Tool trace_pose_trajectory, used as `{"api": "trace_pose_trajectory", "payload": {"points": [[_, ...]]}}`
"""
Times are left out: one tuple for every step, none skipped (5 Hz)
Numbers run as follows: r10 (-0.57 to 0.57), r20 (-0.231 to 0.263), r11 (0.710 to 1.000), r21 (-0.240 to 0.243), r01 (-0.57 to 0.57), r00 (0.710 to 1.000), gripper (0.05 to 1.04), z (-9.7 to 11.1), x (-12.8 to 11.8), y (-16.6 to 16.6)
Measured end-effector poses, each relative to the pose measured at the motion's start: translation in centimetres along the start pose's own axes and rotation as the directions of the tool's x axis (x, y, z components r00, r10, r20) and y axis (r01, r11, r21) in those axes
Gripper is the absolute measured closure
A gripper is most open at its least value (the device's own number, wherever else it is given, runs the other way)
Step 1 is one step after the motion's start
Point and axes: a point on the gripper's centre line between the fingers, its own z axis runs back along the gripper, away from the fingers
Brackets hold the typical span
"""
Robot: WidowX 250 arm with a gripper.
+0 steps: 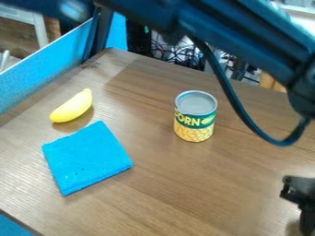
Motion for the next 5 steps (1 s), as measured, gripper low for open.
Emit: {"api": "trace_pose_trajectory", "payload": {"points": [[-0.008, 0.044, 0.999, -0.044, 0.010, 0.999, 0.756, 2.7, -0.1, -0.1], [0.024, 0.082, 0.998, -0.065, -0.018, 0.996, 0.757, 4.5, 0.4, 1.3], [0.126, 0.100, 0.990, -0.075, -0.119, 0.987, 0.756, 5.2, 0.6, 5.1], [0.206, 0.097, 0.974, -0.111, -0.195, 0.974, 0.757, 5.3, -0.5, 8.5], [0.225, 0.101, 0.970, -0.121, -0.213, 0.969, 0.756, 4.6, 0.1, 10.4]]}}
